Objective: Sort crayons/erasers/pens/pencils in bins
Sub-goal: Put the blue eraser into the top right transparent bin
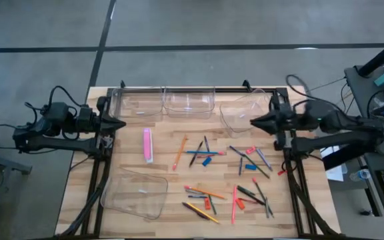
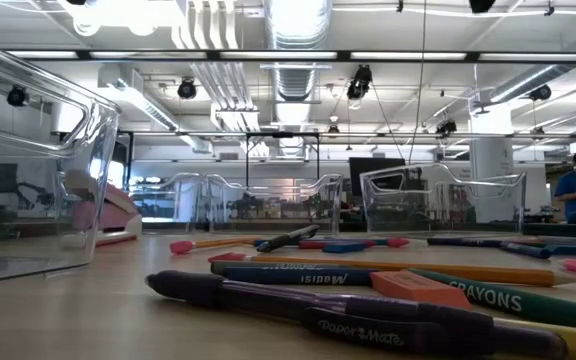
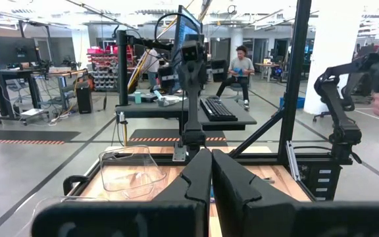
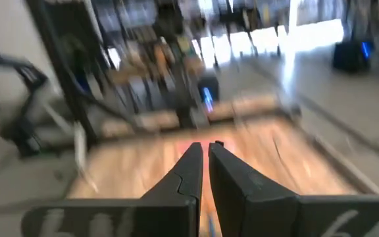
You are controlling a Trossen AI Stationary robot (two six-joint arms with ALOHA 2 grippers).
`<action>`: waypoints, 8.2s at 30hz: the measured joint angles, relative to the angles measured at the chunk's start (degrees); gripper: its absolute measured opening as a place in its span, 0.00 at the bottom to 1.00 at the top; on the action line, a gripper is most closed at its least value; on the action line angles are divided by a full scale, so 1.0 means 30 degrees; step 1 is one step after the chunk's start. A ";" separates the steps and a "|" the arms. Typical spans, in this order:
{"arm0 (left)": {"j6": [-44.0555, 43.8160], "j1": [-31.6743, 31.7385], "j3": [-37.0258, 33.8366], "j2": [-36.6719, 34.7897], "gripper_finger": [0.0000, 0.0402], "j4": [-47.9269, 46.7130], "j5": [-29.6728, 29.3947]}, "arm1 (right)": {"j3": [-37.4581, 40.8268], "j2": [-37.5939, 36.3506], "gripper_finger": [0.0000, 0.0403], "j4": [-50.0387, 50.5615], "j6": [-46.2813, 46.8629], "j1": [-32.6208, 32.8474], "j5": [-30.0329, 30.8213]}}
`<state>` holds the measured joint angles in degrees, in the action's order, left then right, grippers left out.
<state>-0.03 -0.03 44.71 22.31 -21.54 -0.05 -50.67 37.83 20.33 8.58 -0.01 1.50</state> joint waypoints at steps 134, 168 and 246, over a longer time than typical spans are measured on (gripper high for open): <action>0.0153 -0.0009 0.0036 0.5495 0.00 0.7045 -0.0098 | 0.6482 1.0218 0.09 0.4078 0.7433 0.6921 0.0983; 0.0153 0.0006 0.0036 0.5646 0.00 0.7118 -0.0101 | 0.6508 0.4855 0.16 0.4060 0.7965 0.6907 0.2374; 0.0131 -0.0001 0.0036 0.6011 0.00 0.7213 -0.0127 | 0.6378 0.7081 0.22 0.3787 0.9090 0.5085 0.2002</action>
<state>0.36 -0.03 44.82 40.34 0.10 -0.43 -31.53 59.07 31.69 35.84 15.25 7.51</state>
